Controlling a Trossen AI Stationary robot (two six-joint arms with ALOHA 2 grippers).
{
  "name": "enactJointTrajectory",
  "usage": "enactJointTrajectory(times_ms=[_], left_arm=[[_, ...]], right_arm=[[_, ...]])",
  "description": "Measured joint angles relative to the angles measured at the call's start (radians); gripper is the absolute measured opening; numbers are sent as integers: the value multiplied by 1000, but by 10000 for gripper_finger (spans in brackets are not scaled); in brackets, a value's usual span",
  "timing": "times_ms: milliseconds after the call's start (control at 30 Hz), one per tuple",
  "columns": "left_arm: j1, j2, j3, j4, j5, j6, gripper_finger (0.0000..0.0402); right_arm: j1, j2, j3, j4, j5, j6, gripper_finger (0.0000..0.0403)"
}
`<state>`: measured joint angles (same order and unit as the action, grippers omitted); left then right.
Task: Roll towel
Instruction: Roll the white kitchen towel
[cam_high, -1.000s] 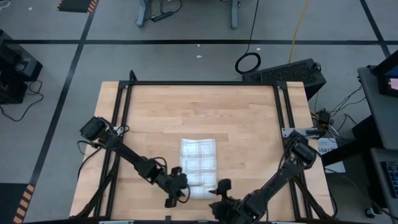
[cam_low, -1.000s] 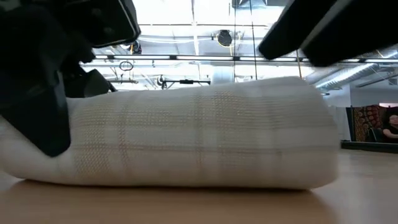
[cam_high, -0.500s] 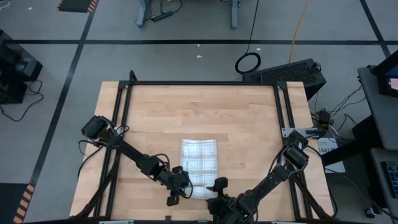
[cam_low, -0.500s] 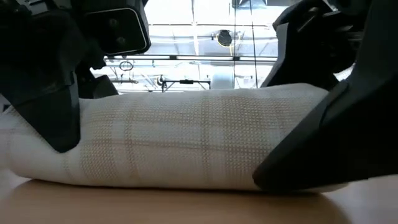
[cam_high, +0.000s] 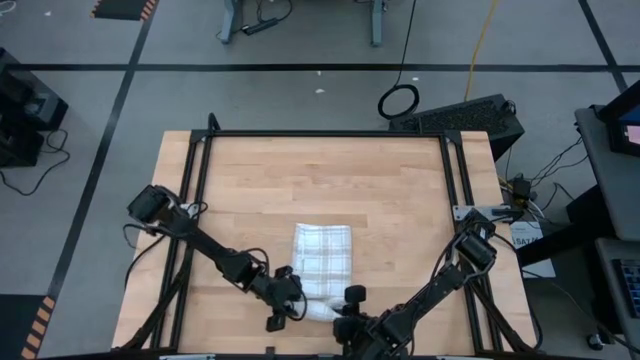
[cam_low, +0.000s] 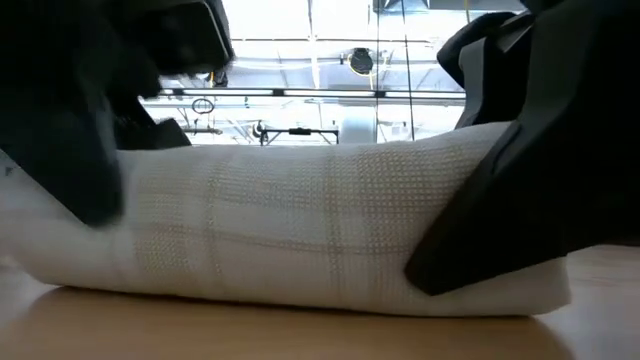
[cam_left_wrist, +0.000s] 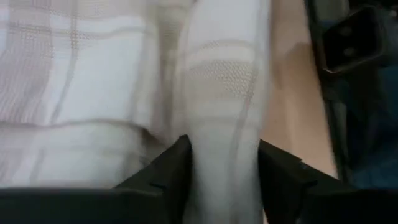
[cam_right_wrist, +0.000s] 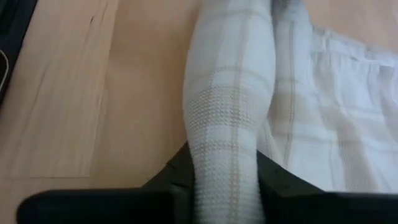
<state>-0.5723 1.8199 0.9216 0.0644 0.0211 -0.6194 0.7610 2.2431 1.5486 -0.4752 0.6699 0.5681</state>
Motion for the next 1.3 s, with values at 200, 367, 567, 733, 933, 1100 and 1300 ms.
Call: enactJointTrajectory(times_ms=[200,367,567,733,933,1100,1300], left_arm=[[-47,-122,0,-108,-62,55,215],[-130,-179,2,-31,-304,201,225],[-263,-105,3,26,-526,418,226],[-303,16,3,30,-653,480,226],[-305,128,3,109,-692,575,236],[-313,157,3,213,-704,647,276],[-342,137,10,220,-865,662,327]], right_arm=[[-24,-4,2,-19,-65,85,69],[-49,-6,3,-17,-118,165,73],[-63,-4,2,-3,-142,191,74],[-65,-4,1,-4,-147,195,74],[-66,-2,0,-1,-148,196,74],[-66,-2,-1,2,-150,204,74],[-66,-2,-1,6,-152,206,75]])
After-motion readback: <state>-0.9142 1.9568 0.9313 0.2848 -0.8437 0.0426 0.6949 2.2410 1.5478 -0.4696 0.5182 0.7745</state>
